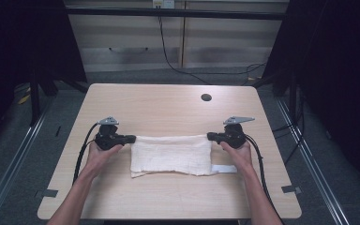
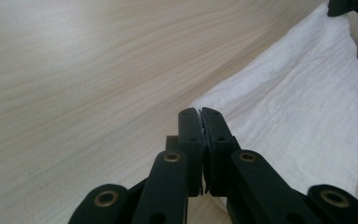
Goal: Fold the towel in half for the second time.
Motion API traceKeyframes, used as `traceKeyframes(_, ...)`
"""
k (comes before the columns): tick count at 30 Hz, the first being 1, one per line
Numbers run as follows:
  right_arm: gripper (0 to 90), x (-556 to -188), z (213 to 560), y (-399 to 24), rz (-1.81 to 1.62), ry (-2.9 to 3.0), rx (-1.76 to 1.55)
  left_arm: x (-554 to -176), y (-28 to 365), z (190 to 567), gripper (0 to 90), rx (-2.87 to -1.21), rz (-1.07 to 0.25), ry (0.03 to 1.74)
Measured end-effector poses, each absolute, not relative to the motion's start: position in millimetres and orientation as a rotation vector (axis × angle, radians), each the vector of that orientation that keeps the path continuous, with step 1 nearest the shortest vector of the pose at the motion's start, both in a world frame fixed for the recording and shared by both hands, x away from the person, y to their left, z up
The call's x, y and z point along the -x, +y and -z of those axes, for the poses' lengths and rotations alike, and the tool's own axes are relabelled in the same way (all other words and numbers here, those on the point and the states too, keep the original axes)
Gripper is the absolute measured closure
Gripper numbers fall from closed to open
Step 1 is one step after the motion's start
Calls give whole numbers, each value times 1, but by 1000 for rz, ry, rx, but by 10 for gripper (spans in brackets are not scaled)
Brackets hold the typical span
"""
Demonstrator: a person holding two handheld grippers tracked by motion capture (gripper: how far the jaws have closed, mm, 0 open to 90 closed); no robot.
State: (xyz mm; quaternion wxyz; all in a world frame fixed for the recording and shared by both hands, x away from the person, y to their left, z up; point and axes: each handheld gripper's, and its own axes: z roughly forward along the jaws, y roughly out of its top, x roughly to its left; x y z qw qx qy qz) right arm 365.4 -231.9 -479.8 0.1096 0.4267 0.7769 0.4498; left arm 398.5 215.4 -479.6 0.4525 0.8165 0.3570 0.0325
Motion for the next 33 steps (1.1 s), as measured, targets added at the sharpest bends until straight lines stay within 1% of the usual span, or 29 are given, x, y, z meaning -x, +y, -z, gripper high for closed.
traceKeyframes(6, 871, -364, 469, -233, -1345, 2257, -1229, -399, 214, 468, 876, -1997, -97, 860)
traceKeyframes(11, 872, -371, 456, -236, -1347, 2237, -1217, -410, 209, 456, 876, -1981, -116, 856)
traceKeyframes(16, 873, -370, 446, -238, -1378, 2207, -1191, -406, 207, 452, 878, -1985, -133, 828)
traceKeyframes(22, 873, -363, 446, -237, -1377, 2226, -1172, -402, 212, 456, 877, -1975, -125, 836)
traceKeyframes(33, 872, -346, 453, -231, -1371, 2260, -1140, -377, 206, 462, 876, -1988, -150, 779)
